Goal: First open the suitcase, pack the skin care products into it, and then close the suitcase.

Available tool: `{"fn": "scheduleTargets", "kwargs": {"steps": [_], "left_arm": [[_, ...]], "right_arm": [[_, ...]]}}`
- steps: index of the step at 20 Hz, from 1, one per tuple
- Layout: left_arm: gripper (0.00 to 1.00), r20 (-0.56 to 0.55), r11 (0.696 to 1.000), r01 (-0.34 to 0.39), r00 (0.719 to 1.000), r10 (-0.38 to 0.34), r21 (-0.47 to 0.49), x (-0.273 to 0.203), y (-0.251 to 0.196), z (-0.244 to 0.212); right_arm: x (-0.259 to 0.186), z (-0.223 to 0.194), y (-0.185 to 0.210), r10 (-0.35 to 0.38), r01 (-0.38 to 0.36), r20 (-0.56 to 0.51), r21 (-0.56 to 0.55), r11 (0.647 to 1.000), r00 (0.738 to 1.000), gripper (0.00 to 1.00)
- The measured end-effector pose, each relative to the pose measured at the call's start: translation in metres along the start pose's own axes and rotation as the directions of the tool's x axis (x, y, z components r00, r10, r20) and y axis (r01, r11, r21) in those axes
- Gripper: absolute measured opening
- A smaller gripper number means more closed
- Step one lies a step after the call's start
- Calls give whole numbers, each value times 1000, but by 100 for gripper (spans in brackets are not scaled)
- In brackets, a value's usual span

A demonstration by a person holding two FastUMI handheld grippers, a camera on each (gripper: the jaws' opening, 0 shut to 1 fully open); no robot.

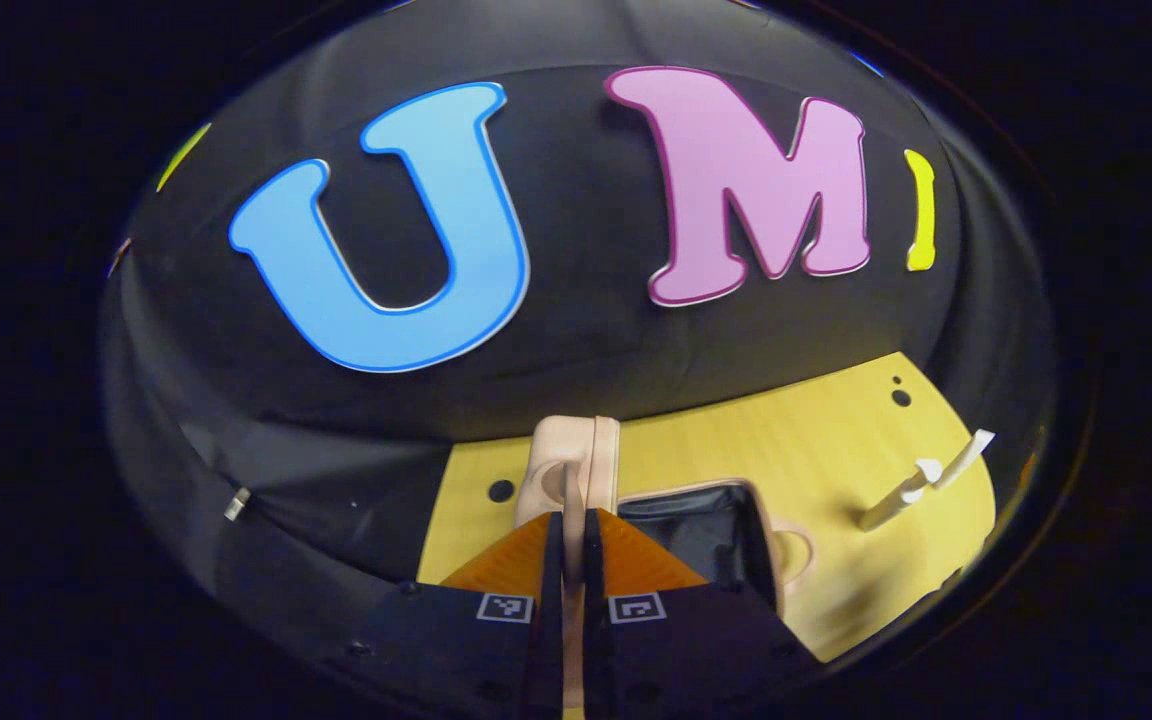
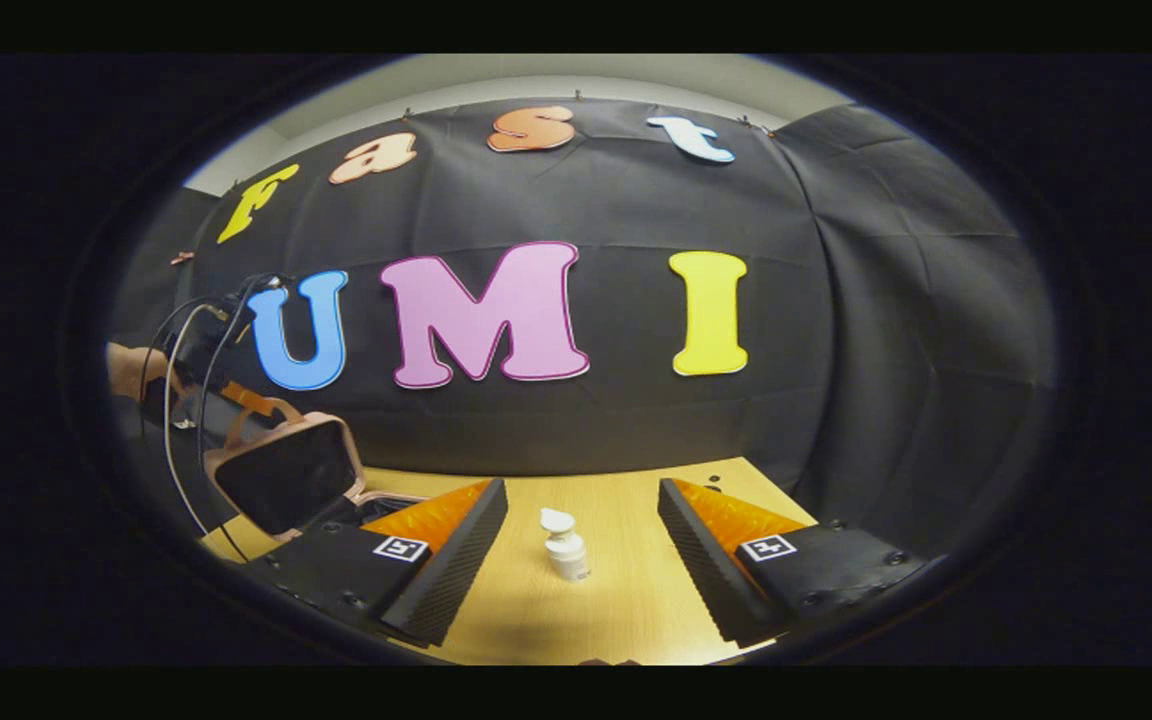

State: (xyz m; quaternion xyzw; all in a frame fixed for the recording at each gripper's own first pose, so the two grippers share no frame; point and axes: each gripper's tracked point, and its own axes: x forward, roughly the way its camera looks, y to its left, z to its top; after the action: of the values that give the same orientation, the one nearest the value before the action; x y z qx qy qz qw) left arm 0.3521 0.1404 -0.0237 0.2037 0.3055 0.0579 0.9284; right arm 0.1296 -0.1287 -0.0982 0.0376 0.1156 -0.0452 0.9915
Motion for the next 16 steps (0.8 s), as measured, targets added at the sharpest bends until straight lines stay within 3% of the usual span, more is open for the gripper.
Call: {"fn": "scheduleTargets", "kwargs": {"steps": [3, 6, 8, 13, 14, 16], "left_arm": [[13, 28, 995, -94, 995, 94, -21, 29, 74, -26], [10, 55, 988, -148, 987, 150, -48, 75, 133, -70], [13, 53, 984, -166, 984, 170, -65, 113, 164, -108], [13, -54, 982, -143, 989, 137, -122, 191, 190, -209], [13, -59, 983, -132, 990, 125, -131, 201, 189, -221], [14, -90, 976, -152, 986, 140, -156, 215, 194, -244]], "right_arm": [[-7, 5, -7, -42, 42, -1, -26, 999, 999, 97], [-9, 9, -9, -76, 77, 10, -57, 995, 997, 96], [-9, 3, -16, -121, 122, 16, -112, 986, 993, 96], [-11, -36, -6, -167, 163, -21, -126, 979, 986, 97], [-11, -45, -3, -164, 158, -36, -122, 980, 986, 92], [-12, -59, 2, -164, 156, -70, -114, 981, 984, 97]]}}
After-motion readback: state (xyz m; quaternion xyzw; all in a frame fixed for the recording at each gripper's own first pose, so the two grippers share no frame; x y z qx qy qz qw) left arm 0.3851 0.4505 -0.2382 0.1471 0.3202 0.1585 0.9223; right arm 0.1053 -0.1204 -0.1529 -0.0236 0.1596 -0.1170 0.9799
